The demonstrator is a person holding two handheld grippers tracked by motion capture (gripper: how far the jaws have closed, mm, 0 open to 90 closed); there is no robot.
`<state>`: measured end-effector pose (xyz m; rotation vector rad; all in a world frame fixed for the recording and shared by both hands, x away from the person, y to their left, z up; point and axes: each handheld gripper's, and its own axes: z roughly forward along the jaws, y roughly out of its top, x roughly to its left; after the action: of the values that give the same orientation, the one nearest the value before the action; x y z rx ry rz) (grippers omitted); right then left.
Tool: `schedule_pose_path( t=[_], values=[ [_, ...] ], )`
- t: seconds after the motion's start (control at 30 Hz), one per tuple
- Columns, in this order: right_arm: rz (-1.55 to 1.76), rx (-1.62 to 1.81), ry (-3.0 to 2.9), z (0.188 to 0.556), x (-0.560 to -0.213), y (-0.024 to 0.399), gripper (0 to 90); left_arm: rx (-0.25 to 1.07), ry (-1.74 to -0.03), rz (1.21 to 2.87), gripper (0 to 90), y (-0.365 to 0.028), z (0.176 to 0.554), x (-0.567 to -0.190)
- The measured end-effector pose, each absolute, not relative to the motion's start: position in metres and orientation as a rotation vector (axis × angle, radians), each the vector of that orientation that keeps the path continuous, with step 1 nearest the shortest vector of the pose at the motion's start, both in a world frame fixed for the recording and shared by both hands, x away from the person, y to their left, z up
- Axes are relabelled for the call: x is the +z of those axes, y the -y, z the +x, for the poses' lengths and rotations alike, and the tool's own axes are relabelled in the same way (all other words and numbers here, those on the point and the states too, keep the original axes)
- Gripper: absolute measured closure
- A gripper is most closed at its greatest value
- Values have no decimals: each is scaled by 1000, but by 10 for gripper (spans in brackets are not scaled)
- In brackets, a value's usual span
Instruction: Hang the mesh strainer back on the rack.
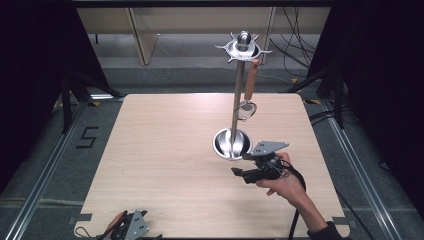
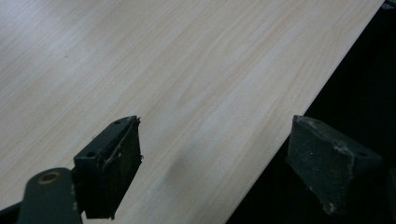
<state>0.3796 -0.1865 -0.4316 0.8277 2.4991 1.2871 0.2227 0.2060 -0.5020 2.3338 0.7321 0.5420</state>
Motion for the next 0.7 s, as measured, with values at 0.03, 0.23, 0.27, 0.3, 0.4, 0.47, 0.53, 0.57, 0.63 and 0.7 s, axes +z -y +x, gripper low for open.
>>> schedule_pose_path(
  t=[0.03, 0.23, 0.27, 0.3, 0.4, 0.47, 0.53, 0.57, 0.63, 0.7],
  values=[
    [836, 1296, -2483, 379, -433, 187, 360, 542, -731, 2335, 167, -206, 223, -502],
    [835, 1278, -2511, 377, -436, 189, 358, 545, -728, 2336, 167, -206, 223, -502],
    [823, 1276, -2516, 378, -436, 189, 359, 543, -732, 2337, 167, -206, 223, -502],
    [832, 1276, -2510, 377, -436, 190, 358, 547, -727, 2336, 167, -207, 223, -502],
    [837, 1281, -2520, 374, -437, 190, 356, 546, -727, 2337, 167, -207, 223, -502],
    [829, 1276, -2509, 374, -437, 191, 356, 542, -727, 2335, 167, -206, 223, -502],
    [816, 1272, -2489, 373, -438, 191, 354, 543, -725, 2338, 167, -207, 223, -502],
    [819, 1268, -2484, 373, -438, 191, 352, 544, -725, 2339, 167, -207, 223, -502],
    [831, 1270, -2495, 371, -439, 191, 339, 542, -733, 2336, 167, -206, 223, -502],
    [824, 1266, -2490, 372, -440, 192, 331, 542, -732, 2336, 167, -206, 223, -502]
  ],
)
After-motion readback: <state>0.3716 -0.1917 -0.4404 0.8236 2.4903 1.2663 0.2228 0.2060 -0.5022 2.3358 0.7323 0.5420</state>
